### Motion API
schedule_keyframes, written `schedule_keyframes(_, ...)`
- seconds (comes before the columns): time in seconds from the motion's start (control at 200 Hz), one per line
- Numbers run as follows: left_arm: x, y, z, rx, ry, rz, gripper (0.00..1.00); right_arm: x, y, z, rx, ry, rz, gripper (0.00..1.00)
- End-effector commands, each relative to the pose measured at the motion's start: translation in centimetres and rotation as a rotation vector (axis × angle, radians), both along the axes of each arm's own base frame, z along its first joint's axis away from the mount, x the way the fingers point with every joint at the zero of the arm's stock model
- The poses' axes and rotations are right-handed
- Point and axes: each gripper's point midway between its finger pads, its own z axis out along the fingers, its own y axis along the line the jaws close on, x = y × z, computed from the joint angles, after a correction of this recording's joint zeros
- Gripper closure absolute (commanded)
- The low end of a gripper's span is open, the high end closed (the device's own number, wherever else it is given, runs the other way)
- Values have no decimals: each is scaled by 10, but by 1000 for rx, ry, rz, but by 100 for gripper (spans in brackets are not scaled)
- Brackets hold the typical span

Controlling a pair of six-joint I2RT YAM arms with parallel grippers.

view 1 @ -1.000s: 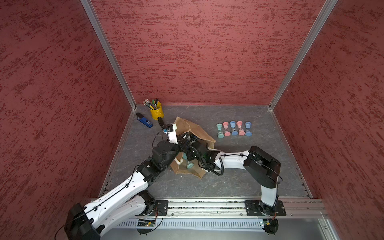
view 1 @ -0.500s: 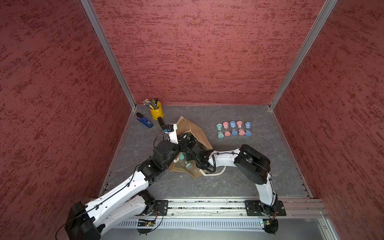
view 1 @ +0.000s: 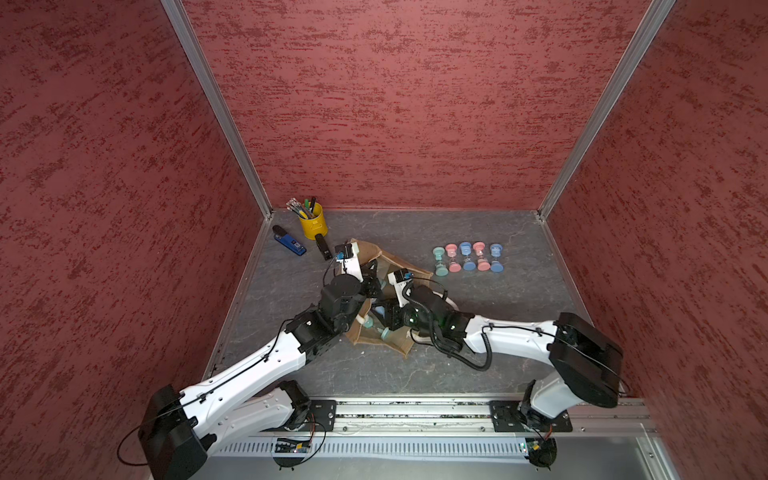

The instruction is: 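Lift the blue timer out of the bag and carry it to the row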

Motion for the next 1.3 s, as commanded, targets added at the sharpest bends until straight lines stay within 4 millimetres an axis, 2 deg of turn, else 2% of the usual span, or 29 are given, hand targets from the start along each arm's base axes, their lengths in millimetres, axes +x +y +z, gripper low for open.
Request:
schedule_keyframes(0.0,5,20,-7,44,47,127,100,-13,-8,44,123,-42,27,79)
schedule_keyframes(0.17,8,34,-11,78,83,204,100,-17,-57,78,169,-91,-62,78)
schedule_keyframes(0.336,10,39,-16,85,102,228,100,0,-123,105,208,-128,-196,78)
schedule_keyframes(0.481,11,41,-16,85,104,233,100,37,-185,110,199,-130,-340,77)
schedule_keyframes(0.606,11,42,-15,84,102,230,100,79,-242,98,227,-82,-464,78)
schedule_keyframes(0.751,10,41,-15,75,103,220,100,134,-319,65,230,6,-651,79)
schedule_keyframes(0.887,8,39,-18,52,107,199,100,177,-398,19,234,108,-845,78)
schedule_keyframes(0.957,7,37,-19,36,110,189,100,191,-425,5,244,135,-895,78)
schedule_keyframes(0.997,6,35,-22,28,117,183,100,201,-439,-14,229,177,-923,78)
schedule_keyframes(1.077,5,31,-26,7,131,168,100,220,-454,-32,180,209,-944,76)
schedule_keyframes(1.292,1,20,-37,-26,161,129,100,253,-471,-77,38,290,-918,73)
